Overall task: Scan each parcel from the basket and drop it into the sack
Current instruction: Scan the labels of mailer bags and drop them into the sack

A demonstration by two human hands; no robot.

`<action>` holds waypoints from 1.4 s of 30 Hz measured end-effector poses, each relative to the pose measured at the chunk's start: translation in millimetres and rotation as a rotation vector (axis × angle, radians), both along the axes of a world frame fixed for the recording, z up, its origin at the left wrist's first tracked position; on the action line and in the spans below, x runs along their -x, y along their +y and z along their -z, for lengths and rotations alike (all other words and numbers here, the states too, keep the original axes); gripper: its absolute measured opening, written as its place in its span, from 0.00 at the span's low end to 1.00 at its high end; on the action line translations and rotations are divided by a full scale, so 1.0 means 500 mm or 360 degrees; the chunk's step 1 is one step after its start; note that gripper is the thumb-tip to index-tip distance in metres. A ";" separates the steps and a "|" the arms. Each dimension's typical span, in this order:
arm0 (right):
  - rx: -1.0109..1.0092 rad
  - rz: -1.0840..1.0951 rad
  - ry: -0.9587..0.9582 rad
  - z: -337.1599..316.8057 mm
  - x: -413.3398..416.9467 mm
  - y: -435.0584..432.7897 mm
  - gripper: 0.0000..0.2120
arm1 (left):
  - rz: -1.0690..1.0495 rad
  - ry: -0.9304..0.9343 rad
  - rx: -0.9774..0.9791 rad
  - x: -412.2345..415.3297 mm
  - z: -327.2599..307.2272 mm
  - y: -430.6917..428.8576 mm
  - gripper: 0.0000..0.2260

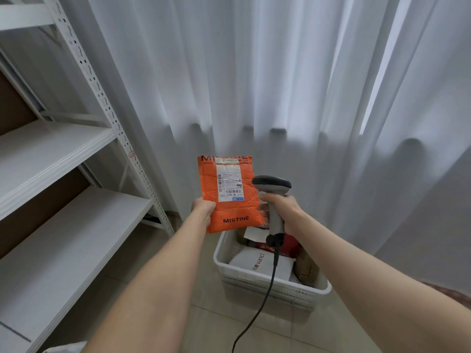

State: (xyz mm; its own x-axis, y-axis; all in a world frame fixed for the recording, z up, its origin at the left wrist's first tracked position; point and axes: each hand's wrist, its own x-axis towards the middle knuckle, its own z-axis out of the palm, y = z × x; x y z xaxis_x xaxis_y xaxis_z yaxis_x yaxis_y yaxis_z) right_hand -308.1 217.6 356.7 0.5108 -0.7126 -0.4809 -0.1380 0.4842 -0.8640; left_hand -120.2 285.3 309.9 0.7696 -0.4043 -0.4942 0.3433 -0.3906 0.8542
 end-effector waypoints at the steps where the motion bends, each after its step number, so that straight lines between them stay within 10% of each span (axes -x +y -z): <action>1: -0.0018 0.0068 -0.0016 0.006 -0.006 0.003 0.08 | 0.0016 0.0016 0.0001 -0.008 0.001 0.010 0.11; 17: -0.0386 0.0116 0.0022 0.131 -0.097 0.170 0.14 | 0.0478 0.0359 0.0131 -0.053 0.029 0.297 0.21; 42: -0.0390 -0.0529 0.0135 0.201 -0.127 0.801 0.19 | -0.0586 -0.0175 -0.0417 0.077 0.111 1.033 0.08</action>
State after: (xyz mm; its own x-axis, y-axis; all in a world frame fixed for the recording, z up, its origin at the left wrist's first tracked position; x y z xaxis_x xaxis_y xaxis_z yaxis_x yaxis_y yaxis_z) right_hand -244.8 617.9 256.0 0.6450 -0.3749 -0.6658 -0.3872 0.5908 -0.7078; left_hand -158.6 801.6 254.6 0.8920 0.0333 -0.4509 0.4127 -0.4673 0.7819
